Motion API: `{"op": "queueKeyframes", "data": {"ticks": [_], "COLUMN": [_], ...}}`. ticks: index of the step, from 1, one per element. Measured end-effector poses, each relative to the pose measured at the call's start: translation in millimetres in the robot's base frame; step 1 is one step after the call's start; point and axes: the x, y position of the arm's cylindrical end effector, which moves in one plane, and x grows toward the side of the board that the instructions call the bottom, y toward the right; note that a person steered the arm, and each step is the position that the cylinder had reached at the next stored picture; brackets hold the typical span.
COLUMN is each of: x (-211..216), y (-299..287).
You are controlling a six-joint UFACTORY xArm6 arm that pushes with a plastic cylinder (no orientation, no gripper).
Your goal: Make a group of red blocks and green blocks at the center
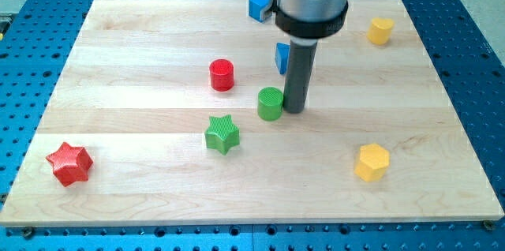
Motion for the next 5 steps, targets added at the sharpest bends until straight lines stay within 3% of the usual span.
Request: {"op": "queueKeyframes", "data": {"ticks": [1,2,5], "x": [61,82,29], "y": [-16,-101,-91]}}
